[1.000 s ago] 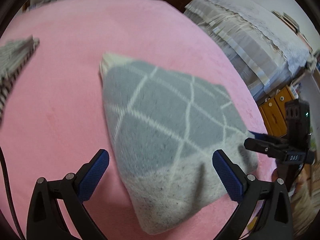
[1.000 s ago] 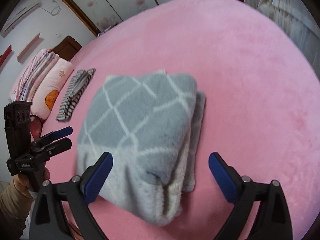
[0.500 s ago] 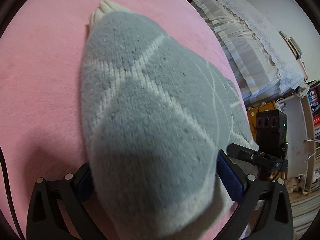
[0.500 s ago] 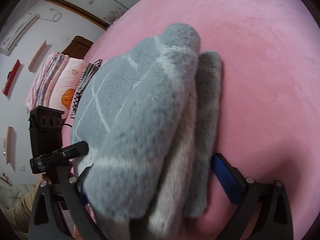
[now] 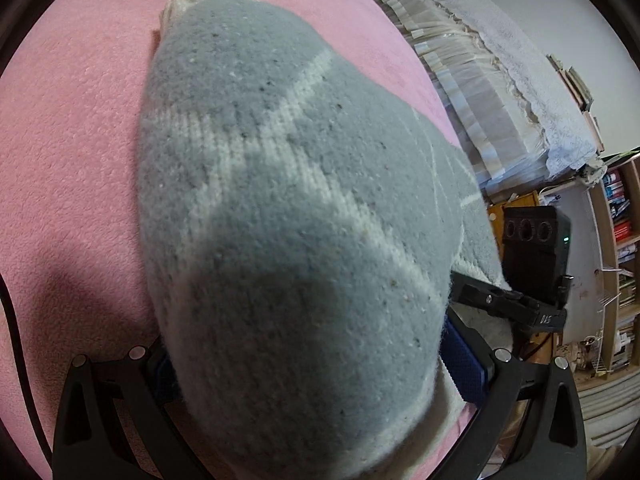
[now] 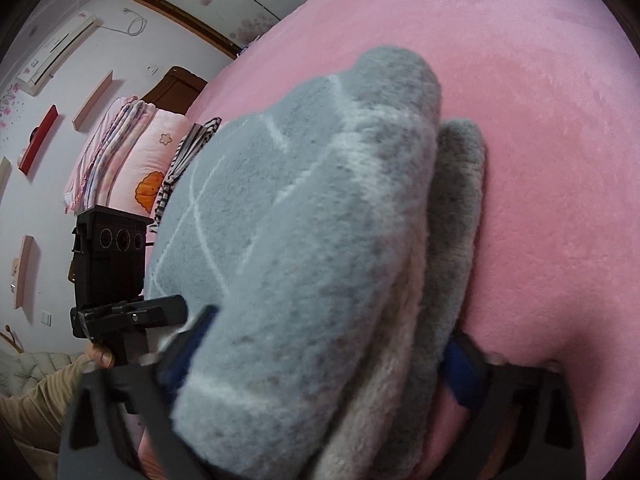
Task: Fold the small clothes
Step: 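Grasp the folded sweater with both tools and lift it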
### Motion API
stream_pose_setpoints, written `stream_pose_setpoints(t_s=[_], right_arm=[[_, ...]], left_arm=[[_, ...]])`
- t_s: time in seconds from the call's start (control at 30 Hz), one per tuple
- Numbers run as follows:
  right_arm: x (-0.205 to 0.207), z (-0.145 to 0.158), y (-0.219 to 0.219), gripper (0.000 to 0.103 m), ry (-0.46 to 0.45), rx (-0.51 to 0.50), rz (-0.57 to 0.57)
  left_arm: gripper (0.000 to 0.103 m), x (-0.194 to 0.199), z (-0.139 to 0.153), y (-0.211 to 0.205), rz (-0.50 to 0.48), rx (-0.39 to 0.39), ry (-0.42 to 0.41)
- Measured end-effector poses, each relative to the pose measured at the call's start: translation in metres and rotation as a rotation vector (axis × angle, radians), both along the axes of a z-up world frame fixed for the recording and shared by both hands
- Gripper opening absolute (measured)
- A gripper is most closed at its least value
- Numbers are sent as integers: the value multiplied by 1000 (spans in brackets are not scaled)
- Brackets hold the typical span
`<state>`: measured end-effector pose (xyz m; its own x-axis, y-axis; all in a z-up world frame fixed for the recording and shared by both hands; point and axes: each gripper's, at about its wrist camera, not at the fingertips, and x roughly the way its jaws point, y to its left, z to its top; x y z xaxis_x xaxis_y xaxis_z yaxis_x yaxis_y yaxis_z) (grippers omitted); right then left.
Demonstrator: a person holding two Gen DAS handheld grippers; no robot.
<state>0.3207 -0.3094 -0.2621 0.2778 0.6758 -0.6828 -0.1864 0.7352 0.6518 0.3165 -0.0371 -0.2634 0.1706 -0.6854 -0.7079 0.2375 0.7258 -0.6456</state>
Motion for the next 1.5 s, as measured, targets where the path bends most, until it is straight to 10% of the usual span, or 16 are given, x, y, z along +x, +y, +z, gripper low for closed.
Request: stream_pose_setpoints(t_s=[0.3,0.8,1.2,1.5], right_arm=[[-18,34,10,50,-48,-51,-84],[-51,120,139,46,-133,-52,5],[74,185,361,46,-235,100,30],[168,139,469,46,-198,104,-54]], left_arm=[[67,-29,39,7,74,80,-139],[65,-86,145,139,142,190,-246],[68,40,255,363,212,390,-384],[68,142,200,463,272,377,-346]])
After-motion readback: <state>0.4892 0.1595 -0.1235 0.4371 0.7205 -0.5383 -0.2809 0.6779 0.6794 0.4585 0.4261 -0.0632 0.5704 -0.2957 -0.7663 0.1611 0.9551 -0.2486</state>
